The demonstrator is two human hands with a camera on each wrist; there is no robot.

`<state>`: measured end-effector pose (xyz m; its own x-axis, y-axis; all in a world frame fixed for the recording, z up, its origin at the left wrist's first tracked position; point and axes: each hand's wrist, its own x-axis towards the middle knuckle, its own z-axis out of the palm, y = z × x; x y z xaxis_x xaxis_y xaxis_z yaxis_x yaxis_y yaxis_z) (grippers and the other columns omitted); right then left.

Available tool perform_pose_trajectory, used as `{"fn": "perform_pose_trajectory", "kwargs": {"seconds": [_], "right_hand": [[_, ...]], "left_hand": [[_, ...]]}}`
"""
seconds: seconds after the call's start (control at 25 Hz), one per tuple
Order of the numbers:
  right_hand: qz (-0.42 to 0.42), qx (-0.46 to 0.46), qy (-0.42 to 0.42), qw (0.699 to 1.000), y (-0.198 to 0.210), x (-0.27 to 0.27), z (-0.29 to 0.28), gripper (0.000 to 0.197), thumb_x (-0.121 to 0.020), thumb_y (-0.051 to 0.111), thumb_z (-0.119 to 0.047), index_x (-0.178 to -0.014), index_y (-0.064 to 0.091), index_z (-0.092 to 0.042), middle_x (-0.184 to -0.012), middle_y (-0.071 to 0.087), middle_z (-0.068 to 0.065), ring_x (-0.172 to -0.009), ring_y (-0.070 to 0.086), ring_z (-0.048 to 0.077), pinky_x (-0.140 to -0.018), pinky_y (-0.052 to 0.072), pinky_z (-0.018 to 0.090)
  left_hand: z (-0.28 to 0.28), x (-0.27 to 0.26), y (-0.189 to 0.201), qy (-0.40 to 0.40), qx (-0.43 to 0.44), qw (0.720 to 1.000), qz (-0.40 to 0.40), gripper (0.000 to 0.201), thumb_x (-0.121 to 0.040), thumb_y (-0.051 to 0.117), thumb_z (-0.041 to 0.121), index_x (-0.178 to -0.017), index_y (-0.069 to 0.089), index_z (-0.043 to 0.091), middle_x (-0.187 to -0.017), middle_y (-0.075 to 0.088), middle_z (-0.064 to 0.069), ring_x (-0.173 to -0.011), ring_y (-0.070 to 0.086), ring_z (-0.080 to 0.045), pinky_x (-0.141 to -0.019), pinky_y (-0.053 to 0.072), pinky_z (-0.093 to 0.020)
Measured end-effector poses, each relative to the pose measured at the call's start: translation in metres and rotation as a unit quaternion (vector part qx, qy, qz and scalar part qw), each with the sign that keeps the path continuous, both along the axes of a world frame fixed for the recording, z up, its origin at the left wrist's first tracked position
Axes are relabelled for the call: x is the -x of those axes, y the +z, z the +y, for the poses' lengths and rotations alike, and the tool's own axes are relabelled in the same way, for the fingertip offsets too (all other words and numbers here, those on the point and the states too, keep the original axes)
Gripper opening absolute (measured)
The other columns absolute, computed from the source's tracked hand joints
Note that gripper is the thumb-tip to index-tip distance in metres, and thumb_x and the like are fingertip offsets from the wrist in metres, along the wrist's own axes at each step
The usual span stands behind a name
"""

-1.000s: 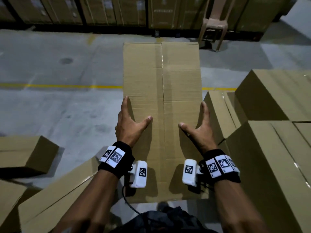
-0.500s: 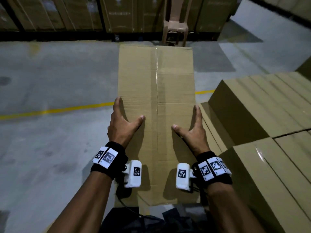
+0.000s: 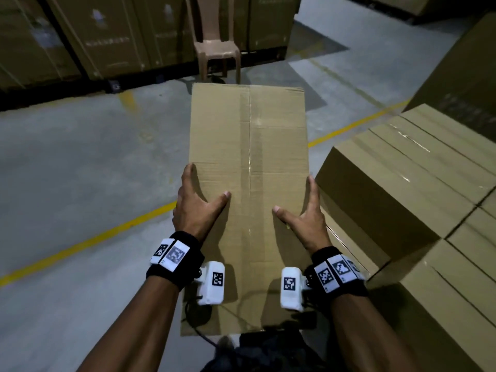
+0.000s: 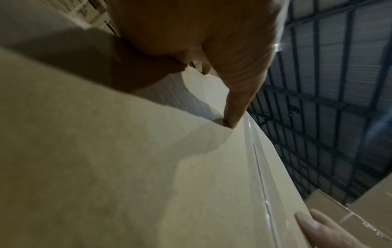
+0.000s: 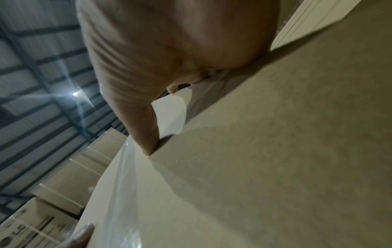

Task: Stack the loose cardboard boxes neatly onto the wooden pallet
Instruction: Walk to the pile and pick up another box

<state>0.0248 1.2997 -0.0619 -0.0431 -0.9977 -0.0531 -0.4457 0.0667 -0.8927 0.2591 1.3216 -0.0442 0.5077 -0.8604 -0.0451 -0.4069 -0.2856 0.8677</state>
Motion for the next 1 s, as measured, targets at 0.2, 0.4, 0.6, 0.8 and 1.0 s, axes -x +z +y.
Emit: {"fn": "perform_pose_trajectory", "kwargs": {"seconds": [0.2,0.4,0.6,0.8,1.0], "right_hand": [[-0.016,-0.011,-0.024,1.000,-0.020,-0.031,-0.094,0.110,-0.079,0.084,-0.035,-0.158,0.007,-0.043,-0.164,0.023,-0.013,-0.144,0.032,0.014,-0.115,0.028,0.033],[-0.045,-0.014,-0.063,0.997,-0.038,-0.050,-0.222,0.112,-0.078,0.085,-0.031,-0.158,0.009,-0.039,-0.160,0.031,-0.007,-0.125,0.032,0.003,-0.110,0.030,0.031],[-0.047,-0.026,-0.109,0.993,-0.032,-0.057,-0.326,0.112,-0.075,0.087,-0.039,-0.157,0.010,-0.043,-0.157,0.038,-0.008,-0.135,0.045,0.018,-0.114,0.038,0.040],[-0.055,-0.027,-0.189,0.980,-0.023,-0.051,-0.396,0.109,-0.076,0.085,-0.037,-0.155,0.011,-0.047,-0.147,0.044,-0.010,-0.130,0.048,0.020,-0.113,0.040,0.048],[-0.058,-0.040,-0.305,0.950,-0.032,-0.055,-0.447,0.112,-0.077,0.085,-0.035,-0.156,0.006,-0.047,-0.156,0.037,0.006,-0.124,0.046,0.019,-0.105,0.041,0.042]], "left_hand": [[-0.104,-0.031,-0.014,-0.028,-0.012,1.000,-0.002,0.098,-0.075,0.078,0.052,-0.149,0.016,0.049,-0.151,0.042,-0.003,-0.132,0.046,-0.032,-0.106,0.037,-0.043],[-0.244,-0.047,-0.025,-0.061,-0.017,0.998,-0.019,0.097,-0.073,0.078,0.054,-0.147,0.015,0.051,-0.152,0.043,-0.001,-0.131,0.048,-0.034,-0.108,0.039,-0.048],[-0.370,-0.054,-0.012,-0.096,-0.027,0.995,-0.027,0.095,-0.072,0.078,0.054,-0.145,0.016,0.053,-0.149,0.046,-0.003,-0.128,0.050,-0.035,-0.106,0.042,-0.049],[-0.477,-0.039,-0.010,-0.166,-0.026,0.985,-0.035,0.092,-0.074,0.075,0.055,-0.144,0.015,0.054,-0.145,0.049,-0.003,-0.125,0.051,-0.037,-0.105,0.042,-0.049],[-0.579,-0.019,-0.023,-0.278,-0.033,0.960,-0.027,0.091,-0.073,0.073,0.056,-0.142,0.014,0.060,-0.145,0.051,-0.001,-0.125,0.051,-0.038,-0.106,0.041,-0.050]]}}
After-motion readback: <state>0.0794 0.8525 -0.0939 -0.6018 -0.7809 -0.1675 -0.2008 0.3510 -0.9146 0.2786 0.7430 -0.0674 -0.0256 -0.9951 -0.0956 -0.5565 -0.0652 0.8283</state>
